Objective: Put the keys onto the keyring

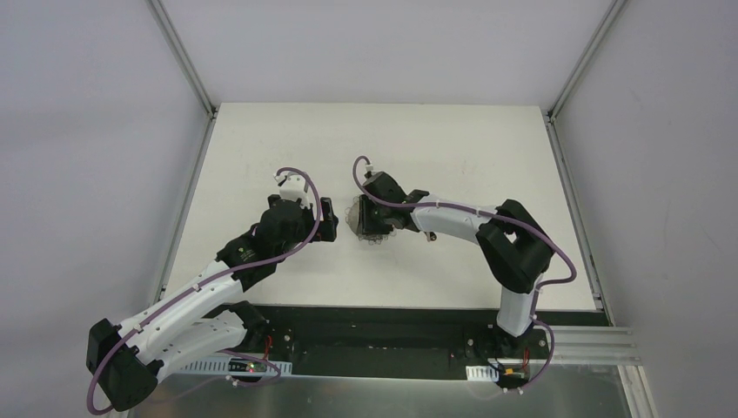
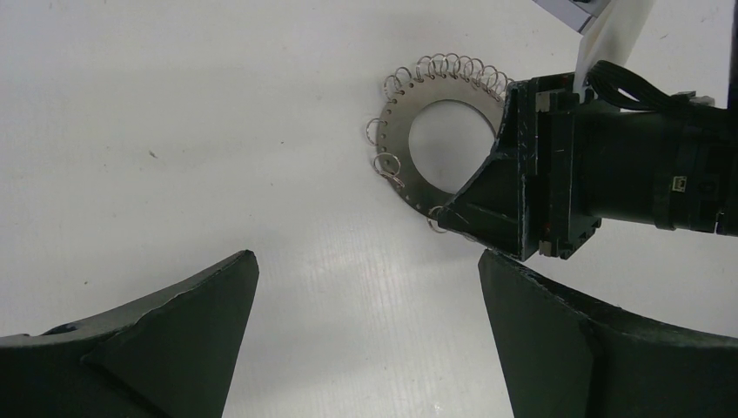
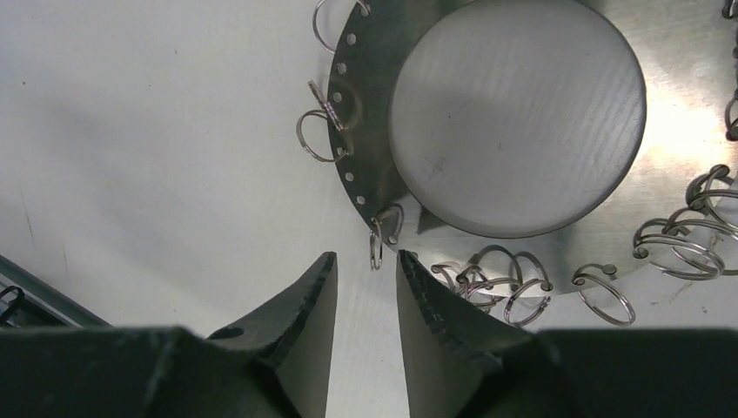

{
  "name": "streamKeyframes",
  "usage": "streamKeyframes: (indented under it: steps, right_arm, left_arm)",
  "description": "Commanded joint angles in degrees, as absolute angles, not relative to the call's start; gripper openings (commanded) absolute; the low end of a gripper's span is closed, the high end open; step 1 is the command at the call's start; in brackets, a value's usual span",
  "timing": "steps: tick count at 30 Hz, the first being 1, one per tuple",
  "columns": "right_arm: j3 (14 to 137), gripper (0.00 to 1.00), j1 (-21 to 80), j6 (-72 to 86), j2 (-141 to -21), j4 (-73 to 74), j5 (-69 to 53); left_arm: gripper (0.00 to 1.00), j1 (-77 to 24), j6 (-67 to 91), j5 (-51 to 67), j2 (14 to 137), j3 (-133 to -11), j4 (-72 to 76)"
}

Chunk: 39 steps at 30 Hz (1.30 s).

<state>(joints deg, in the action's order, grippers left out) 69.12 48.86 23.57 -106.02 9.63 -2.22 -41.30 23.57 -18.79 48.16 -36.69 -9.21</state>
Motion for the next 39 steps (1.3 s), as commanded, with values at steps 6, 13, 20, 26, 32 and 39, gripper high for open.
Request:
streamKeyframes:
  steps: [6,13,20,26,32,39]
  right_arm:
    - [71.21,0.32,49.27,25.07,-108.09,9.62,-1.7]
    - [71.44,0.27,49.37,25.38,-108.71,9.66,-2.28]
    - [71.73,0.21,49.48,25.49,-109.28,9.75,-2.24]
    - [73.09,0.0,49.99,24.41,-109.88,11.12,-2.34]
    - [70.72,0.0,50.37,21.58,-105.93,10.15,-1.12]
    - [63.15,0.0,51.32,14.46,-94.25,10.02,2.36]
  left_arm:
    - [1.0,-41.7,23.91,-20.8,47.47,-36.28,-7.56]
    - [1.0,-41.74,23.93,-20.83,47.54,-36.29,-7.54]
    - [1.0,-41.74,23.99,-20.64,47.82,-36.34,-7.56]
    - [1.0,-41.74,24.01,-20.68,47.74,-36.35,-7.51]
    - [1.0,-41.75,23.82,-20.96,47.61,-36.19,-7.56]
    - [1.0,-41.68,23.56,-17.76,46.16,-36.47,-7.56]
